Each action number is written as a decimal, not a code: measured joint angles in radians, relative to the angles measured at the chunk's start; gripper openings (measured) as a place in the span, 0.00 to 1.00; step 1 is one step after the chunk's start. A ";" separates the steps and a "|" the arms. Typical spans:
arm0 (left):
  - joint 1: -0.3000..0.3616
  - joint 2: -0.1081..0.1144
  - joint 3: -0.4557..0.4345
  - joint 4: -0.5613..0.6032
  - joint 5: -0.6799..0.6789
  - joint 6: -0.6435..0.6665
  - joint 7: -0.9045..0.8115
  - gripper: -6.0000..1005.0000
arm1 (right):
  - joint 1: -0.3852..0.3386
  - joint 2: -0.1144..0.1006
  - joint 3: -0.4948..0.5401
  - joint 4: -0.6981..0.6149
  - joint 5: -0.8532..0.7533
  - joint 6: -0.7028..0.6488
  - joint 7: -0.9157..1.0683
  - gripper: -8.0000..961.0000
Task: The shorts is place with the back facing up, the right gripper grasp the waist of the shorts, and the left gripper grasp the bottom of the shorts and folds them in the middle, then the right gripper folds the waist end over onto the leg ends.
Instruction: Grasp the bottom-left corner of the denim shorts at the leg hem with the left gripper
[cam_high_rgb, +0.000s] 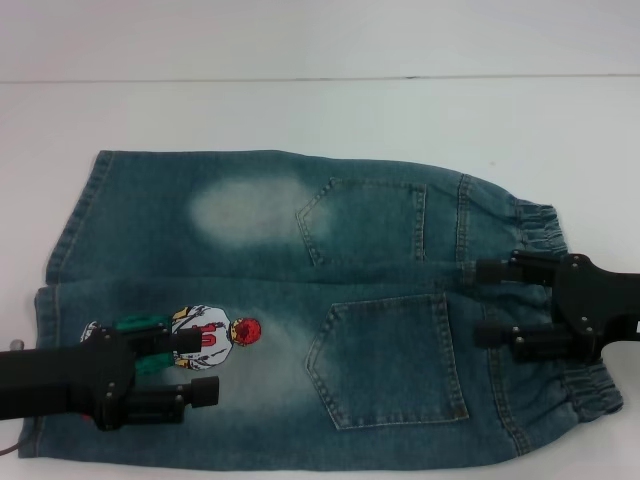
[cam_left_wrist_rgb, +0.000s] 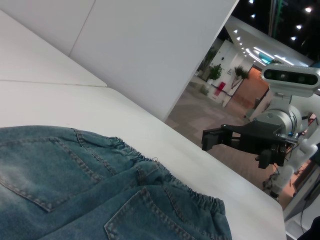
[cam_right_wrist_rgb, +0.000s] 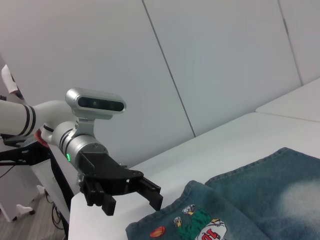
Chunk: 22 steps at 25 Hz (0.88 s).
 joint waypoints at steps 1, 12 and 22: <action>0.000 0.000 0.000 0.000 0.000 0.000 0.000 0.84 | 0.000 0.000 0.000 0.000 0.000 0.000 0.000 0.98; 0.000 0.000 0.000 0.000 0.000 -0.002 0.000 0.84 | -0.001 0.002 0.000 0.000 0.000 0.000 0.000 0.98; -0.002 0.008 -0.001 0.008 0.010 -0.002 -0.021 0.84 | -0.005 0.007 0.000 0.000 0.000 0.000 0.000 0.98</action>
